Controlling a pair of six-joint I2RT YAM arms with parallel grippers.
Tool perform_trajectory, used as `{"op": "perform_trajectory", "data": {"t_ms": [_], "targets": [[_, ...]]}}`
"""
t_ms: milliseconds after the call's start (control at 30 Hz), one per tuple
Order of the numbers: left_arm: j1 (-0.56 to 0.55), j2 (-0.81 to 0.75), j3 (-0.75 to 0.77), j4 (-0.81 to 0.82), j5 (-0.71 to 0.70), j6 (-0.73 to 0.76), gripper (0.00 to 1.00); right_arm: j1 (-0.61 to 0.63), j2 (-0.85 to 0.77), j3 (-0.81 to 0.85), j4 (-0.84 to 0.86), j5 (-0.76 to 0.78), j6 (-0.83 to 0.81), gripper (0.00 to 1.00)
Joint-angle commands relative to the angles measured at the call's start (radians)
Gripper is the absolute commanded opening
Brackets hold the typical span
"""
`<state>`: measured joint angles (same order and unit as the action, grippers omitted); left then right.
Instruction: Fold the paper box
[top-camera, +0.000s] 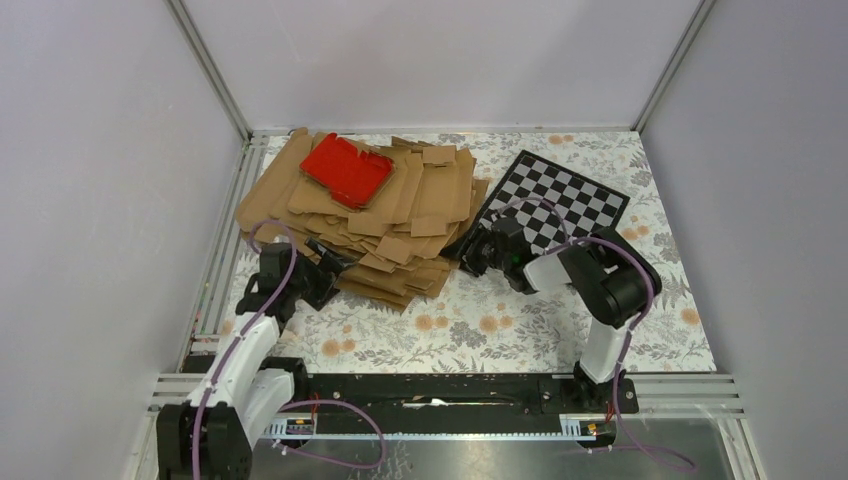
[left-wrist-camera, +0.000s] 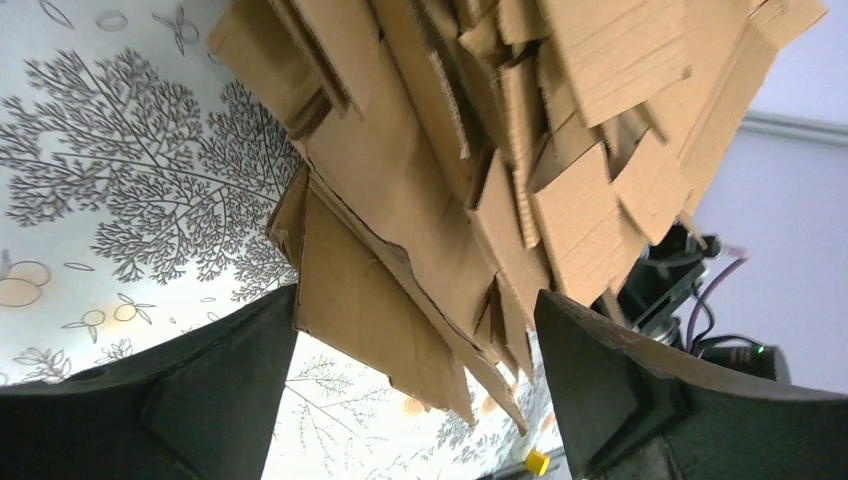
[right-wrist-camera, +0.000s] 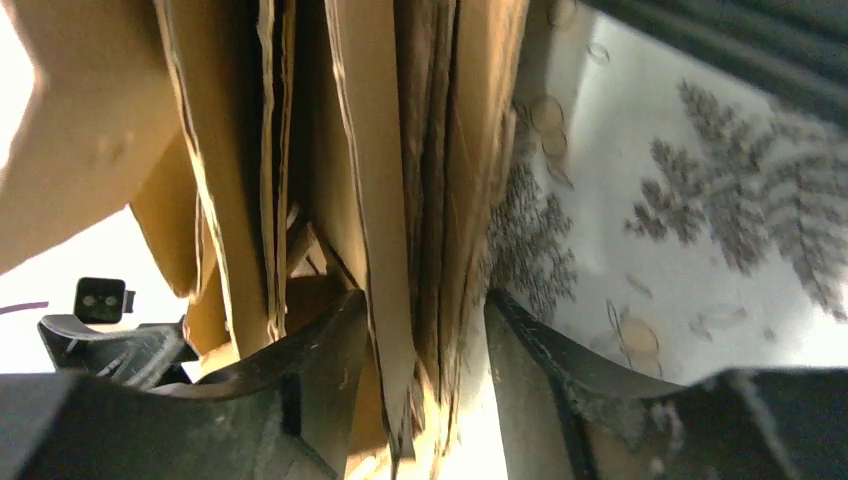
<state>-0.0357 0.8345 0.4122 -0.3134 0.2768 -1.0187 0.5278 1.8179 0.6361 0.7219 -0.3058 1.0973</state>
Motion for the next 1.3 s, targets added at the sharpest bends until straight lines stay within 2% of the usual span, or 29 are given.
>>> {"op": "perform_trajectory", "data": {"t_ms": [0,133,233,333,433,500,633,700,800,933,1067,1267], "targets": [[-0.013,0.093,-0.069,0.197,0.135,-0.036,0.90,0.010,0.074,0.097,0.044,0.009,-0.001,0.51],[-0.026,0.203,-0.119,0.545,0.233,-0.089,0.88,0.004,0.130,0.235,-0.020,0.033,-0.038,0.48],[-0.054,0.270,-0.100,0.668,0.179,-0.077,0.87,-0.013,0.202,0.388,-0.092,0.046,-0.064,0.41],[-0.081,0.375,-0.081,0.826,0.120,-0.088,0.87,-0.035,0.268,0.533,-0.164,0.065,-0.101,0.41],[-0.094,0.546,-0.047,0.987,0.097,-0.119,0.85,-0.068,0.339,0.687,-0.238,0.071,-0.139,0.42],[-0.105,0.662,-0.011,1.096,0.094,-0.140,0.83,-0.094,0.384,0.789,-0.296,0.057,-0.163,0.48],[-0.126,0.839,0.092,1.211,0.089,-0.165,0.80,-0.150,0.424,0.903,-0.374,0.010,-0.202,0.69],[-0.132,0.889,0.152,1.200,0.075,-0.154,0.79,-0.168,0.413,0.916,-0.422,0.016,-0.236,0.84],[-0.139,0.938,0.270,1.104,0.050,-0.109,0.79,-0.180,0.365,0.891,-0.493,0.064,-0.308,0.98],[-0.144,0.960,0.352,1.005,0.033,-0.073,0.79,-0.180,0.317,0.876,-0.617,0.073,-0.382,1.00],[-0.147,0.854,0.308,0.918,-0.024,-0.028,0.82,-0.144,0.231,0.778,-0.637,0.077,-0.440,1.00],[-0.146,0.566,0.308,0.463,-0.223,0.094,0.95,-0.097,0.065,0.617,-0.636,0.077,-0.482,1.00]]}}
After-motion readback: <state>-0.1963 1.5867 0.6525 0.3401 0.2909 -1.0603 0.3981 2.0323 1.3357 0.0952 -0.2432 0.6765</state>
